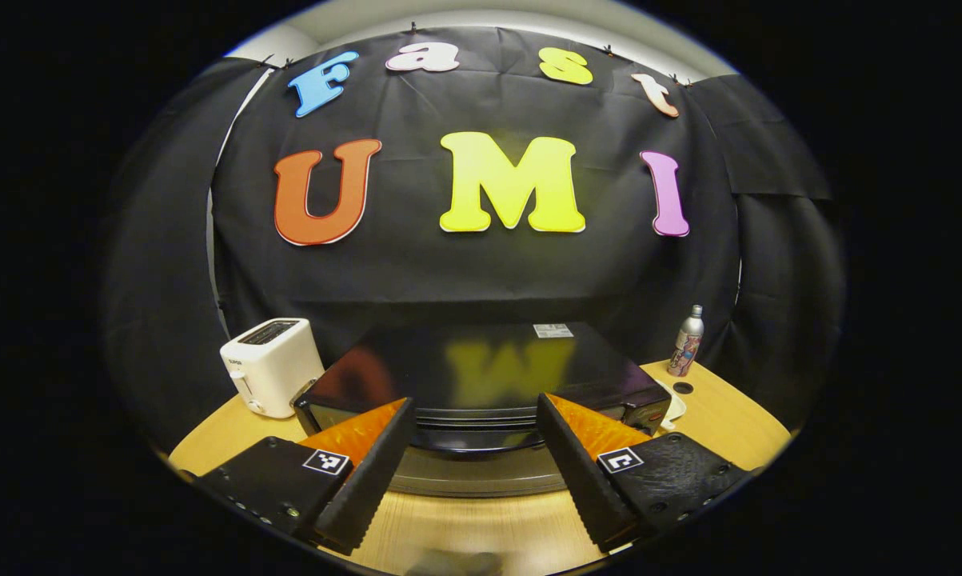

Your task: Open the electric oven with the left hand, put the food in, and close the electric oven.

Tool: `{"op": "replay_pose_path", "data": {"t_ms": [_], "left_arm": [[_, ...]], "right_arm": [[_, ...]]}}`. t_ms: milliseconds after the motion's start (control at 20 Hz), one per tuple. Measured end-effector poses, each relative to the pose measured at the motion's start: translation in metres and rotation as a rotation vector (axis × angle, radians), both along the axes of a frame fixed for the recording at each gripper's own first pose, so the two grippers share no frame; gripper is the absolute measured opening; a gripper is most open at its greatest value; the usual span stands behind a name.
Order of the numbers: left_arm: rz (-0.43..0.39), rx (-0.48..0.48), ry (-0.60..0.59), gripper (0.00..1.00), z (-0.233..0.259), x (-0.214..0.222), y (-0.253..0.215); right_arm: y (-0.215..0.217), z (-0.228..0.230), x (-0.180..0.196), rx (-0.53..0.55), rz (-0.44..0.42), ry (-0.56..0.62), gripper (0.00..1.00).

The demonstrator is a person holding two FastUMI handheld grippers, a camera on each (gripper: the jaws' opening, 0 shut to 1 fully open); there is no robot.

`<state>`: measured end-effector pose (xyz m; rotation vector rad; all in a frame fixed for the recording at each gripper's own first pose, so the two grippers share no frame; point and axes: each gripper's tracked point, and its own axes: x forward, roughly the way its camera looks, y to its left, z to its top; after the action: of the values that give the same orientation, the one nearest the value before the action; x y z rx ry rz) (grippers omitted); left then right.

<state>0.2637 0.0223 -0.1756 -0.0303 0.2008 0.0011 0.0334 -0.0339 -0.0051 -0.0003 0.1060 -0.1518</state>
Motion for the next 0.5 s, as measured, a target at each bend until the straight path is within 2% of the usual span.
{"op": "replay_pose_path", "data": {"t_ms": [250,500], "left_arm": [[0.008,0.015,0.027,0.97,-0.0125,0.0106,0.0052],[-0.003,0.013,0.058,0.97,-0.014,0.0022,0.0056]], "right_arm": [[-0.0011,-0.0053,-0.0021,0.004,-0.009,0.015,0.96],[0.0062,-0.0051,0.0001,0.017,0.01,0.014,0.96]]}}
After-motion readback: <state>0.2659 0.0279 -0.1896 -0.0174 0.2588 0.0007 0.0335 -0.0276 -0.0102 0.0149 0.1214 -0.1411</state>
